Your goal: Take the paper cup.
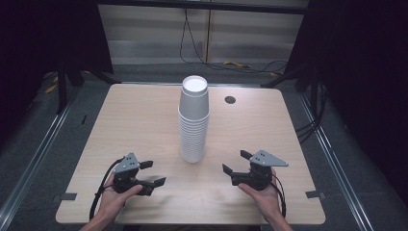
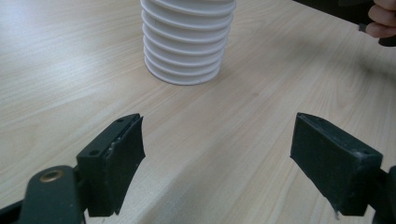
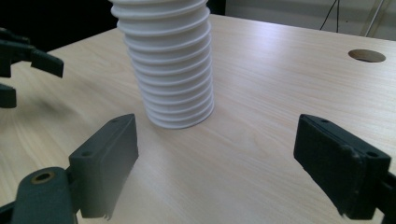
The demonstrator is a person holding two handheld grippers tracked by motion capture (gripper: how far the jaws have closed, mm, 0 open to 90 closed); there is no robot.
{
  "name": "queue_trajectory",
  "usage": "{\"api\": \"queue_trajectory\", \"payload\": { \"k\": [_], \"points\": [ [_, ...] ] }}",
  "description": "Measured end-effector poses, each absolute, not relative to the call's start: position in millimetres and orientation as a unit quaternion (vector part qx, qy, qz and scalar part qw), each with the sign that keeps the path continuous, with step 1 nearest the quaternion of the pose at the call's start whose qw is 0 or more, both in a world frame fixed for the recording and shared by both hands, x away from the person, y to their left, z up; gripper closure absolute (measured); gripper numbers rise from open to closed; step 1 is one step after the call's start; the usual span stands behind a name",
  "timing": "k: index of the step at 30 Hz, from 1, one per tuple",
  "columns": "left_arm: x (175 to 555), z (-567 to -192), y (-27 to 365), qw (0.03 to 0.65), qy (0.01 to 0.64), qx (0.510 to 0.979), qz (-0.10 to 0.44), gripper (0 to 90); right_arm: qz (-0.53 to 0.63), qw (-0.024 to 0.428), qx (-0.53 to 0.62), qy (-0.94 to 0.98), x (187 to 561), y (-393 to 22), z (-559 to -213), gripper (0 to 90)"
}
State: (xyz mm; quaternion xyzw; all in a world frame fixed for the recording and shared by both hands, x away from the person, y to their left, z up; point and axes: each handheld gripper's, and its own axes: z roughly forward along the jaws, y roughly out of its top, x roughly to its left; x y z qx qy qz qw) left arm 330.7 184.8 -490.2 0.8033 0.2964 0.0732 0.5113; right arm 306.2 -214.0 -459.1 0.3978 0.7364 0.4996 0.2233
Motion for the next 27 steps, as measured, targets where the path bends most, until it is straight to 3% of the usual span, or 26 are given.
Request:
{"api": "queue_trajectory", "payload": {
  "k": [14,27],
  "points": [
    [328.8,-488.6,186.0,0.513,0.297,0.801,0.081,15.9,0.515,0.197,0.371,0.747,301.4,-204.8,-444.7,14.5],
    [324.8,-487.9,187.7,0.508,0.29,0.807,0.075,15.9,0.527,0.204,0.349,0.748,311.7,-197.0,-406.9,14.5]
  ]
}}
